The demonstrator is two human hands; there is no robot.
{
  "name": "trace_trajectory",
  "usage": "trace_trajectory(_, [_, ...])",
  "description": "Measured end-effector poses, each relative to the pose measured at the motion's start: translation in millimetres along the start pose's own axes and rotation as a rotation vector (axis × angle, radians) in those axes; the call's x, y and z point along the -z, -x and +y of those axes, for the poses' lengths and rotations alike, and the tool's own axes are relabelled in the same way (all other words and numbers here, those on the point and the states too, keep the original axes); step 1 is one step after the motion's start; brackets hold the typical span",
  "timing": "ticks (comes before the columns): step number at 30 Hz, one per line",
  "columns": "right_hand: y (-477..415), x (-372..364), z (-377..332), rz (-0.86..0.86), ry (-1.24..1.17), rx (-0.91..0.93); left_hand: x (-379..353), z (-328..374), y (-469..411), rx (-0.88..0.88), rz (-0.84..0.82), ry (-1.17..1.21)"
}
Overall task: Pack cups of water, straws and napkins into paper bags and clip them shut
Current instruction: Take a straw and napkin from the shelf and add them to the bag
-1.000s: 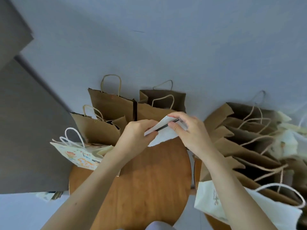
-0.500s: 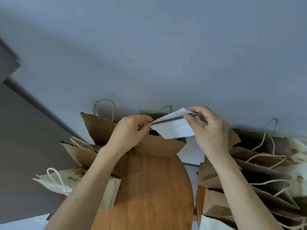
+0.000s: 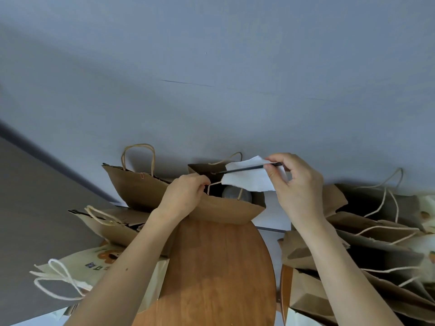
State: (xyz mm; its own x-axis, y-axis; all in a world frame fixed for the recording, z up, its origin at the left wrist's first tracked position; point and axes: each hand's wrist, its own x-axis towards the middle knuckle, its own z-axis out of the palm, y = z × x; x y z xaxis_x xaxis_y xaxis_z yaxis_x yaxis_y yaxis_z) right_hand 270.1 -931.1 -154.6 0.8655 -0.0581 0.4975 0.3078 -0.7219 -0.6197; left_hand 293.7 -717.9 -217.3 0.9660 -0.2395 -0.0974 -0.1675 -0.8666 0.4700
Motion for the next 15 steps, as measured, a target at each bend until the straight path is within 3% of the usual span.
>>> trace_trajectory(4, [3.0, -11.2, 14.1, -0.127, 0.027, -0.035, -14.5, -11.1, -8.6, 0.033, -0.064, -0.092])
trace_trajectory(11, [7.6, -30.2, 28.5, -0.184, 0.029, -0.061, -26.1, -21.1, -14.8, 0.041, 0.019, -0.157])
trace_trajectory(15, [9.0, -40.7, 34.6, -0.222, 0.024, -0.066, -15.4, -21.5, -16.3, 0.04, -0.137, -0.228])
